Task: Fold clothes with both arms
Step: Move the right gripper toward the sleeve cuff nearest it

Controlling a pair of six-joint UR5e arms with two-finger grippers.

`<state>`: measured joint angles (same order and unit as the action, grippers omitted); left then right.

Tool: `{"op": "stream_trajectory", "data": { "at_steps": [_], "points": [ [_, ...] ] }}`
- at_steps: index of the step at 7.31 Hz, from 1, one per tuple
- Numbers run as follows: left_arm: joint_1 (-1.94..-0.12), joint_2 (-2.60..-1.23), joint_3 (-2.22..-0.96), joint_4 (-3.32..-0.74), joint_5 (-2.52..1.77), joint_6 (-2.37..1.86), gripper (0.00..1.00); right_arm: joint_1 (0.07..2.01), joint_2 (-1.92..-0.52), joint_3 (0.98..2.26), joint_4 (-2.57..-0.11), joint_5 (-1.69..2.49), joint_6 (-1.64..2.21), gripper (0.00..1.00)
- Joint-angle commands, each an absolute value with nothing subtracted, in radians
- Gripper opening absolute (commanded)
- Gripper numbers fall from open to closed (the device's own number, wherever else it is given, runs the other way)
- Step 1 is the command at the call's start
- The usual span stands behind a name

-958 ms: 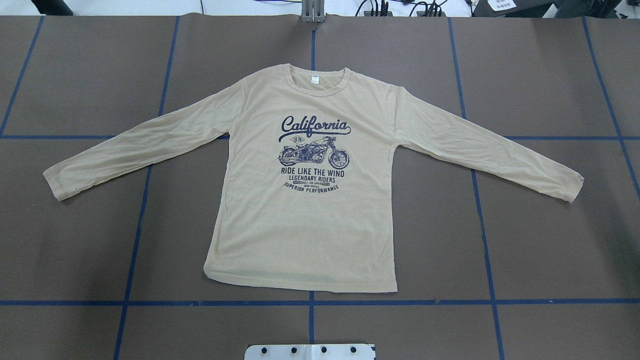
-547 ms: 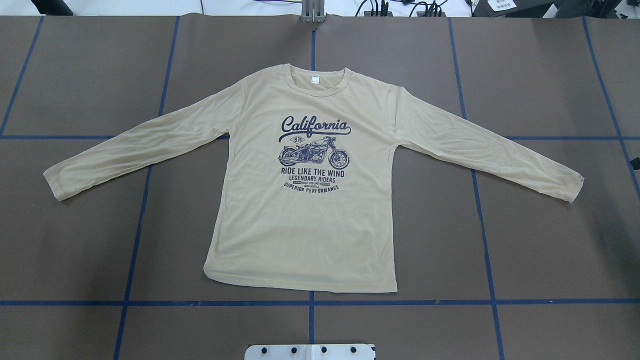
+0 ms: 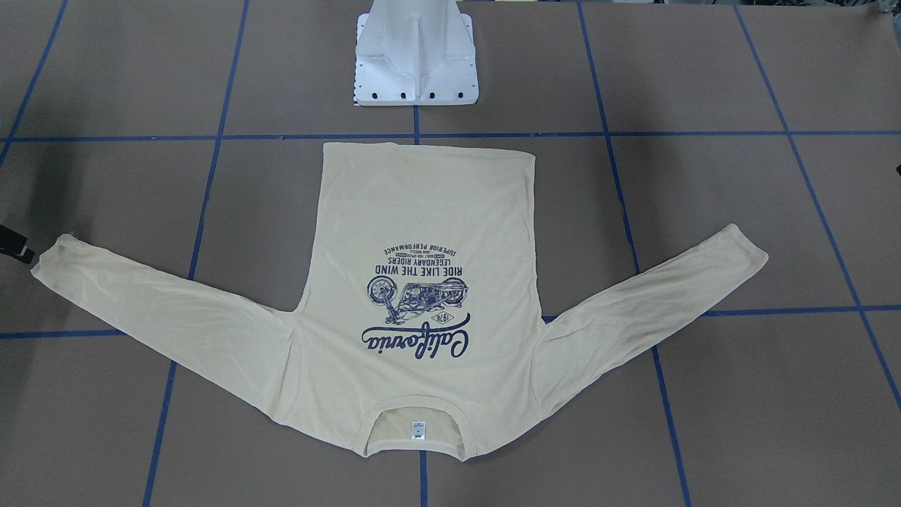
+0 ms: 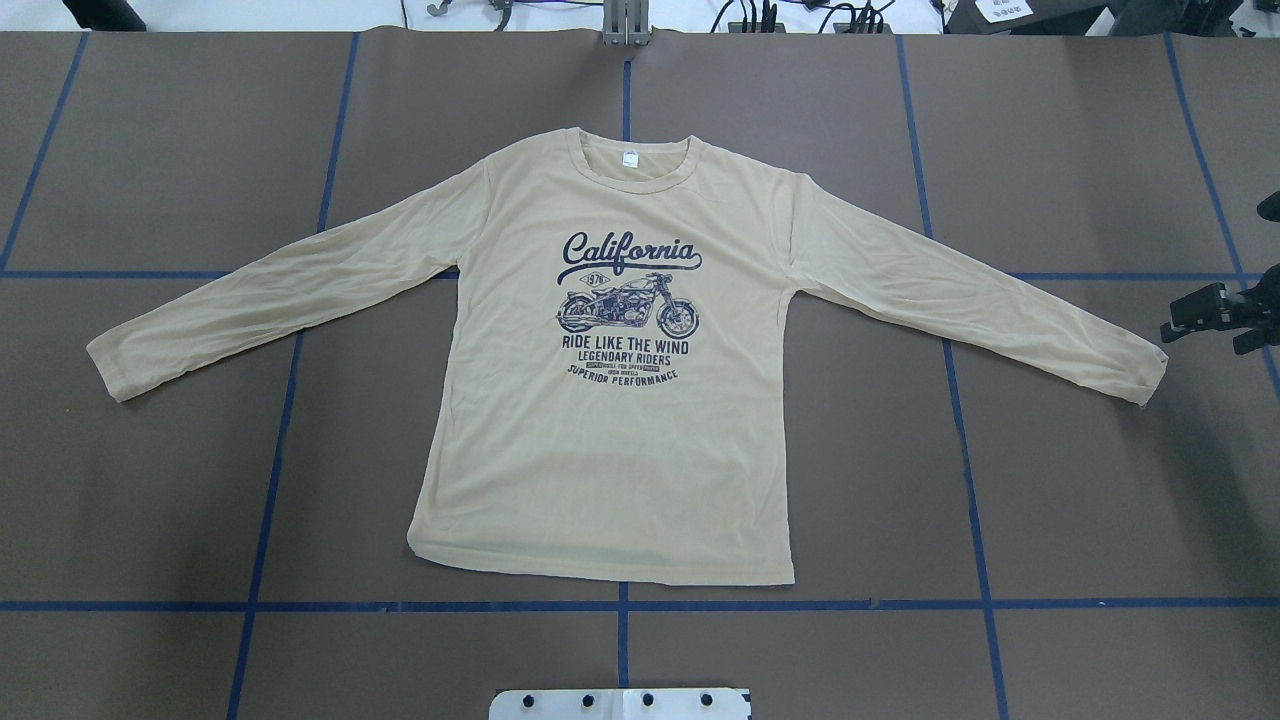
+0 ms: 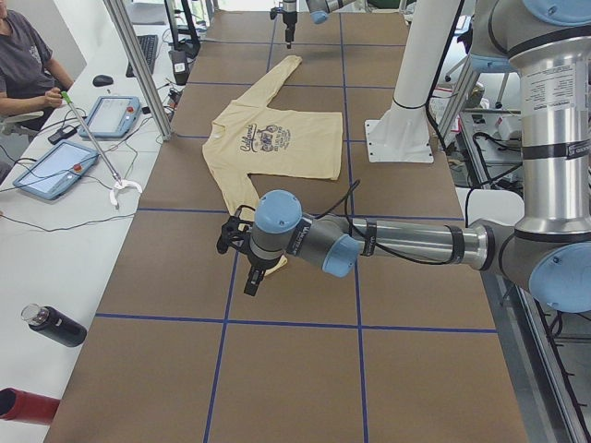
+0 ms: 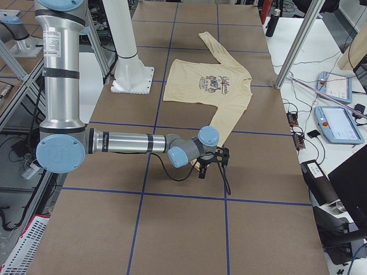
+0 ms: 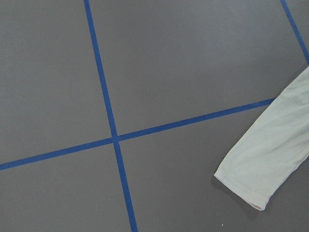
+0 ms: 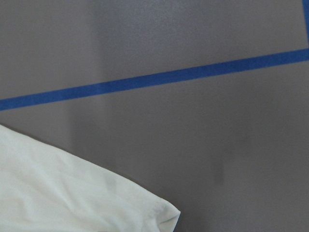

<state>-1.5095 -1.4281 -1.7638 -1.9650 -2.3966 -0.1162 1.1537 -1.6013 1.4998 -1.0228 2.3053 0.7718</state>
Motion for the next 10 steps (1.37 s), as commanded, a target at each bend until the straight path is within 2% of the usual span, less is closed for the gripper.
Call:
{"op": "stream_trajectory", "data": {
  "at_steps": [1,8,10],
  "points": [
    [-1.509,-1.428,-1.764,-1.965,-2.398,-0.117,1.00,1.126,-1.583,1.465,-0.997,2.292,0.828,0.94],
    [-1.509,-1.428,-1.766,-1.965,-2.396,-0.112,1.00,1.101,-1.554,1.421,-0.997,2.302,0.836,0.92],
    [-1.509,-1.428,-1.769,-1.965,-2.396,-0.110,1.00,1.100,-1.552,1.408,-0.997,2.304,0.836,0.89]
  ]
}}
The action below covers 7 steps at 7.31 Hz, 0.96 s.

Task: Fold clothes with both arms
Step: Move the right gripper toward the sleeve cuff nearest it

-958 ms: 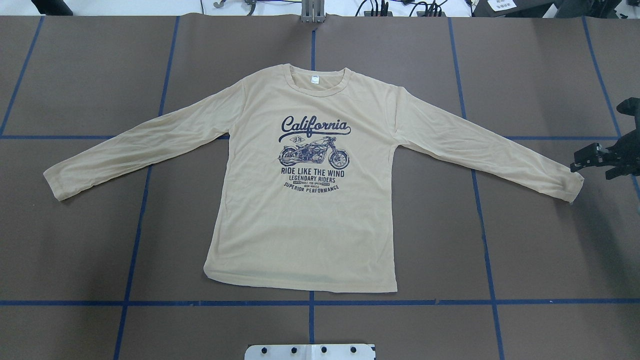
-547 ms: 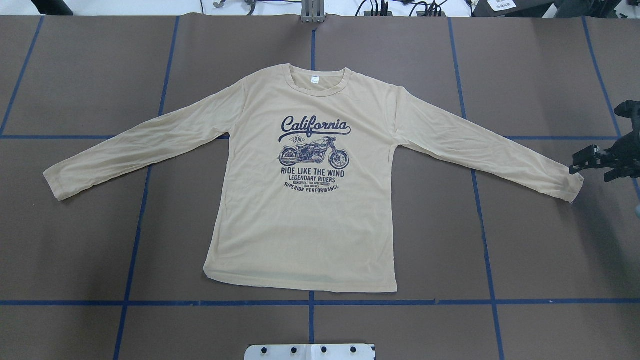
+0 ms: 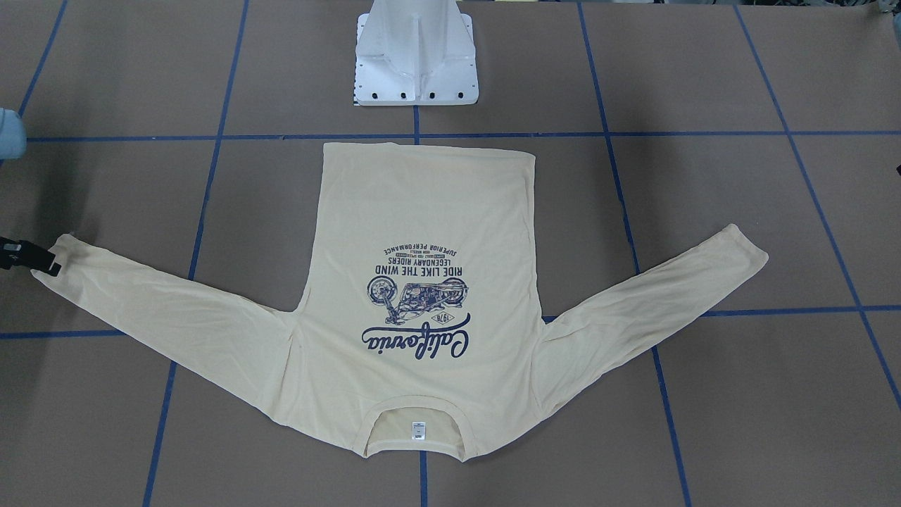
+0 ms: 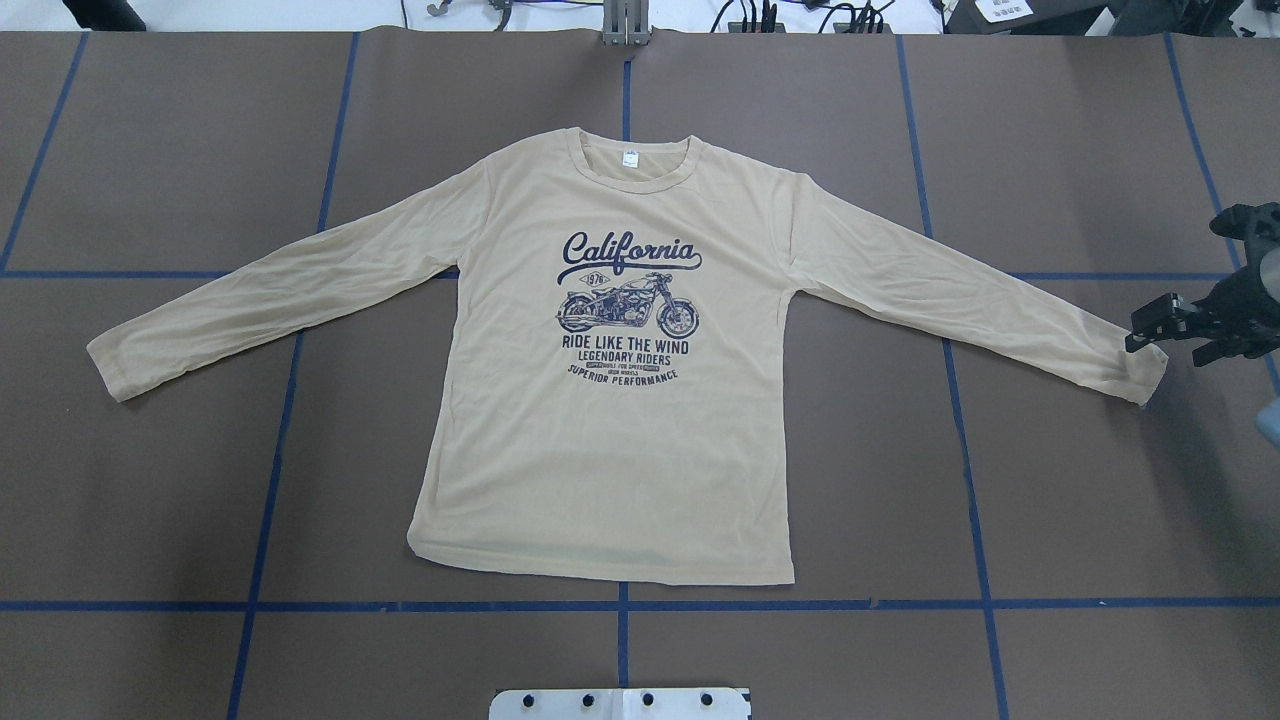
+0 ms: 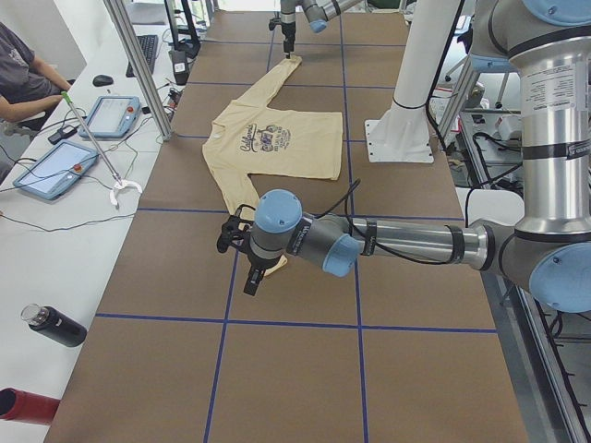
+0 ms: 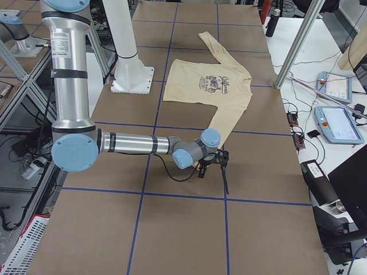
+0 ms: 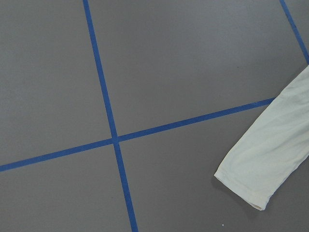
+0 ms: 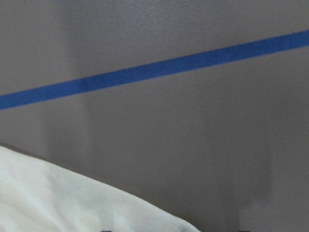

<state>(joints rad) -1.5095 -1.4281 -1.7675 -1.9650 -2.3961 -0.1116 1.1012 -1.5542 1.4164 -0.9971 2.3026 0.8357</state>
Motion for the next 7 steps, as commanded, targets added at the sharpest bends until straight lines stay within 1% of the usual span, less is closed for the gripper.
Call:
{"op": "stream_trajectory", "data": {
  "at_steps": [1,3,4,5,7],
  "points": [
    [-1.509,-1.428,-1.769,-1.965,-2.396,-0.110,1.00,1.100,-1.552,1.402,-0.997,2.304,0.836,0.79],
    [-1.509,-1.428,-1.769,-1.965,-2.396,-0.110,1.00,1.100,-1.551,1.397,-0.997,2.304,0.839,0.50],
    [-1.509,-1.428,-1.769,-1.965,-2.396,-0.110,1.00,1.100,-1.549,1.397,-0.997,2.304,0.876,0.22],
    [-1.509,-1.428,-1.772,-1.965,-2.396,-0.110,1.00,1.100,-1.540,1.402,-0.997,2.304,0.905,0.00],
    [-1.509,-1.428,-1.772,-1.965,-2.396,-0.110,1.00,1.100,-1.539,1.411,-0.997,2.310,0.908,0.00]
  ]
}}
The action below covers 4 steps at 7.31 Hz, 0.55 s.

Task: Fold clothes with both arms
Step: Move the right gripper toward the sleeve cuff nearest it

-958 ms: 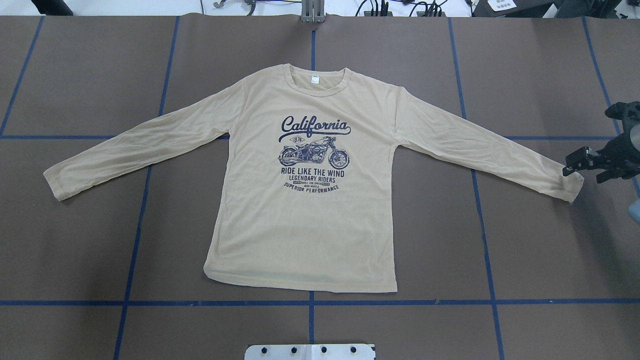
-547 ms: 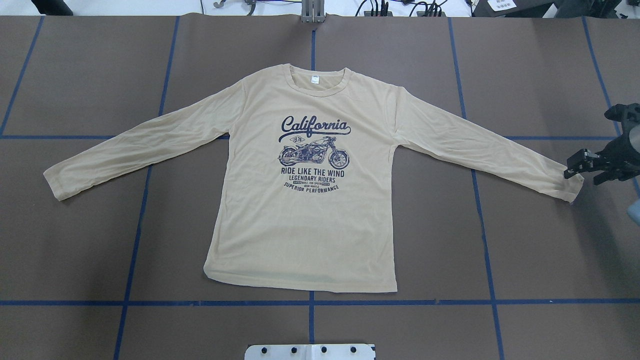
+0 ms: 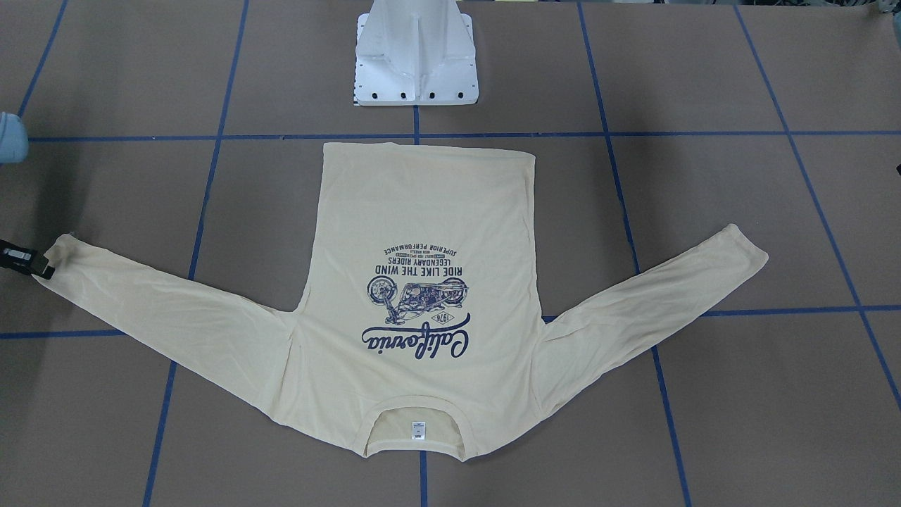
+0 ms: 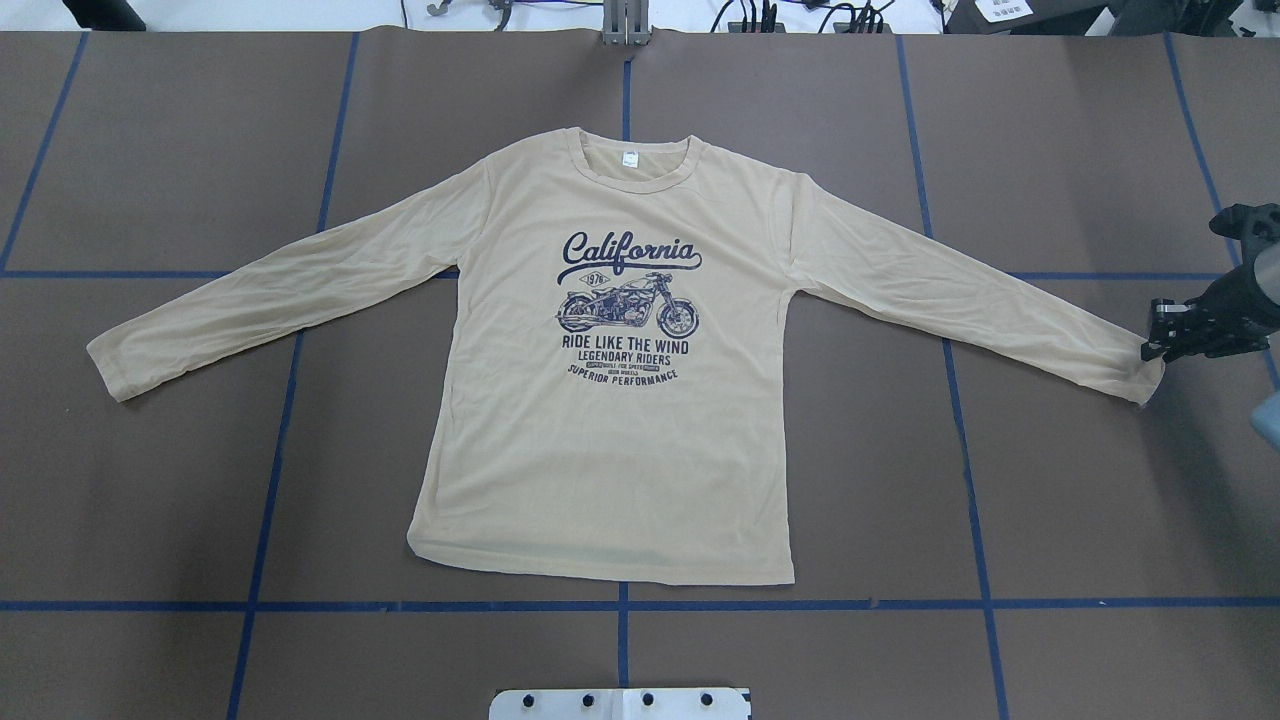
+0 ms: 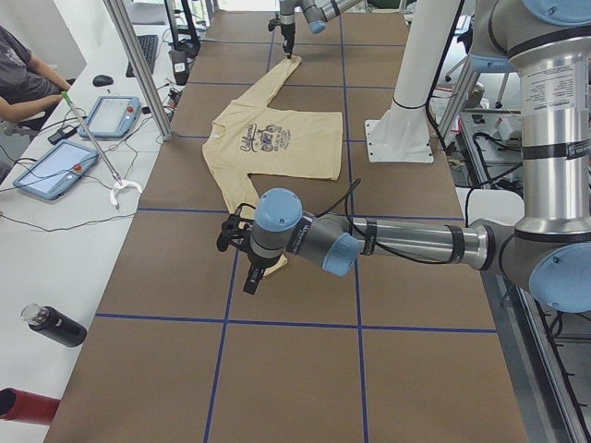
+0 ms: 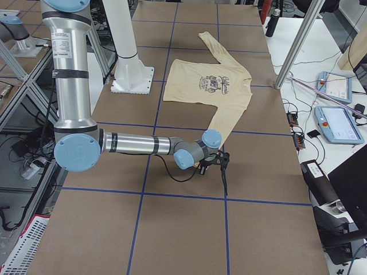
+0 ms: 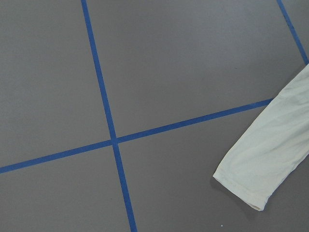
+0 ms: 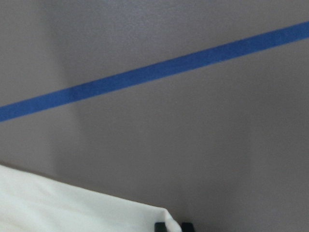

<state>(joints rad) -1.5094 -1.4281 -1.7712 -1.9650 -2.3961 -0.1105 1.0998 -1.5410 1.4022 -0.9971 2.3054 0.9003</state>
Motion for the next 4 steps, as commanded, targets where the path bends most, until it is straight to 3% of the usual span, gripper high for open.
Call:
{"op": "stream_trajectory", "data": {
  "at_steps": [1,4],
  "points": [
    [-1.509,-1.428,-1.772,-1.965,-2.396,-0.110,1.00,1.101,-1.537,1.414,-0.997,2.319,0.908,0.00],
    [-1.509,-1.428,-1.787,-1.965,-2.396,-0.112,1.00,1.101,-1.438,1.550,-1.009,2.372,1.096,0.00]
  ]
}}
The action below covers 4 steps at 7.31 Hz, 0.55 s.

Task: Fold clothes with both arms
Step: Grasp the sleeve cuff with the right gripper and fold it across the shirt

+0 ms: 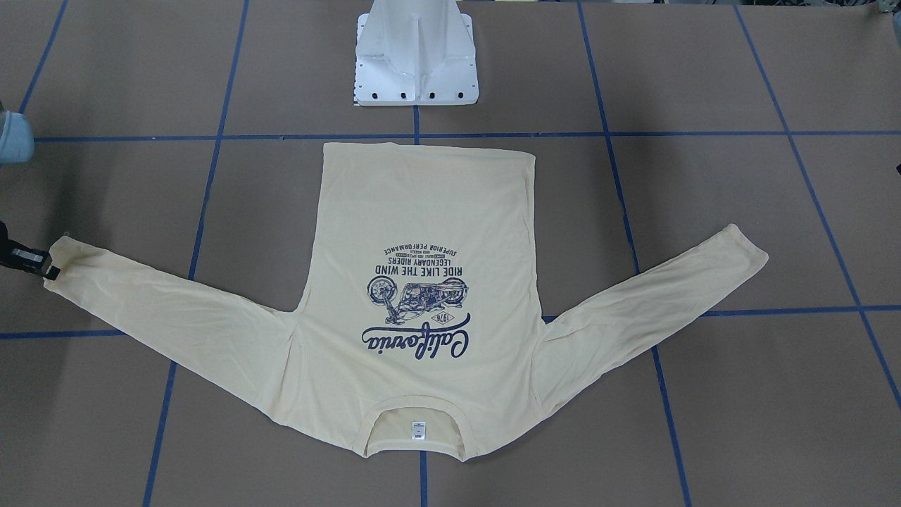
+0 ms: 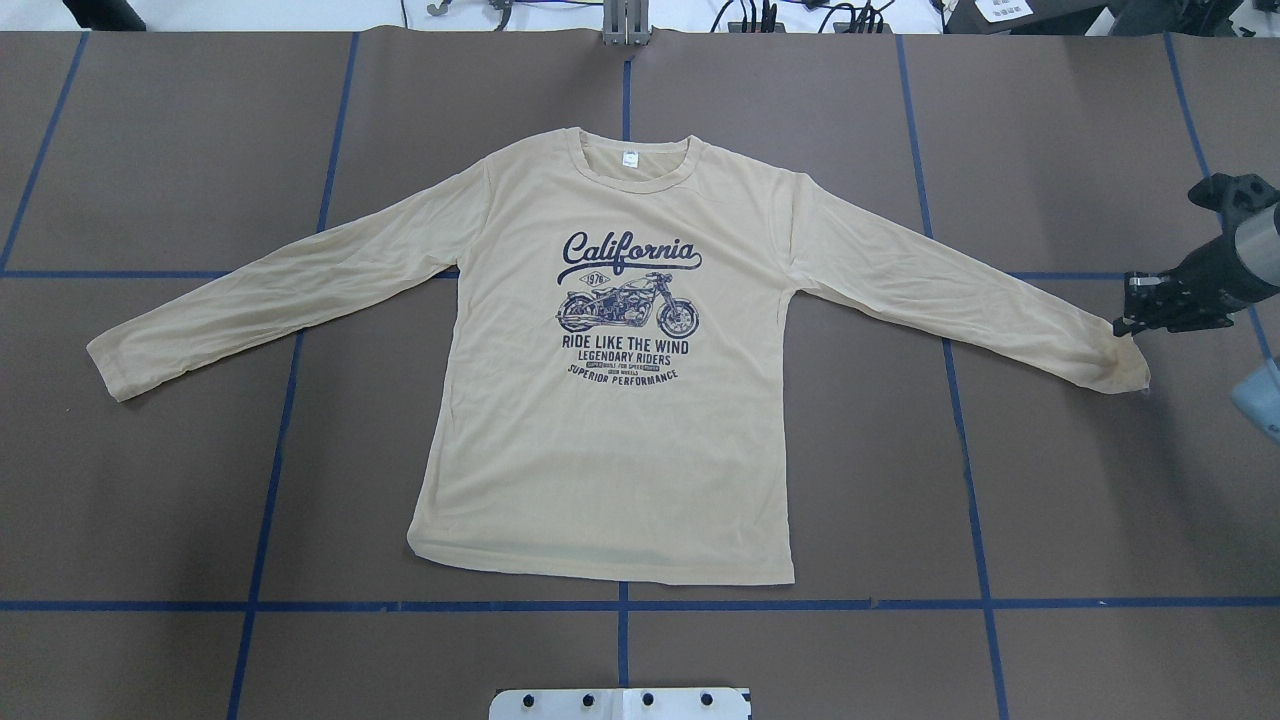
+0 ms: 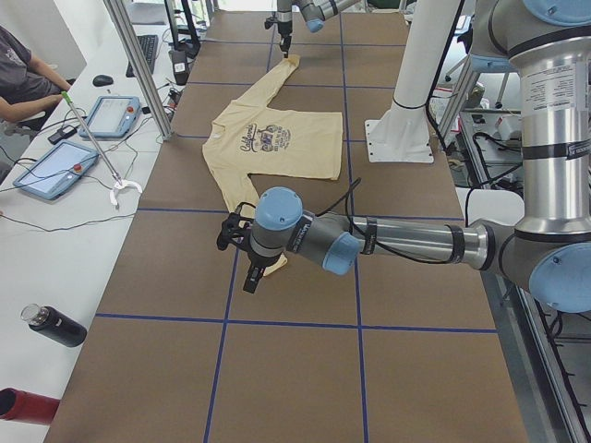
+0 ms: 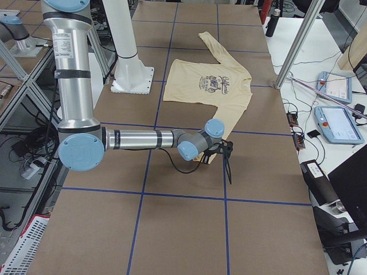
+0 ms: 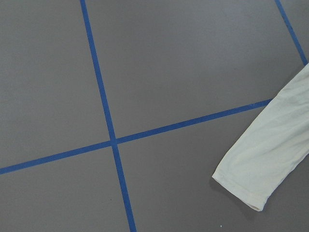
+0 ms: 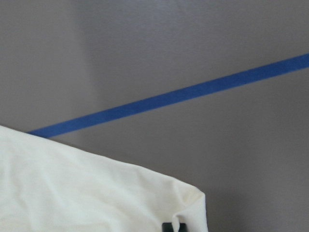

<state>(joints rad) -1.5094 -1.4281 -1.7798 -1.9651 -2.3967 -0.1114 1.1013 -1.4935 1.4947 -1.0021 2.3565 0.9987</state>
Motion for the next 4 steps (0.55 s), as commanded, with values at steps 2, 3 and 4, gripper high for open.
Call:
{"op": "stream_trajectory", "data": {
  "at_steps": [2,3,4],
  "points": [
    [-1.509,-1.428,-1.789,-1.965,-2.398,-0.112,1.00,0.960,-1.199,1.543,-1.009,2.338,1.425,0.00],
    [-1.509,-1.428,-1.789,-1.967,-2.398,-0.112,1.00,0.869,-1.061,1.525,-1.011,2.216,1.583,0.00],
    [-1.509,-1.428,-1.786,-1.983,-2.398,-0.115,1.00,0.785,-0.932,1.481,-1.015,2.092,1.677,0.00]
  ]
}}
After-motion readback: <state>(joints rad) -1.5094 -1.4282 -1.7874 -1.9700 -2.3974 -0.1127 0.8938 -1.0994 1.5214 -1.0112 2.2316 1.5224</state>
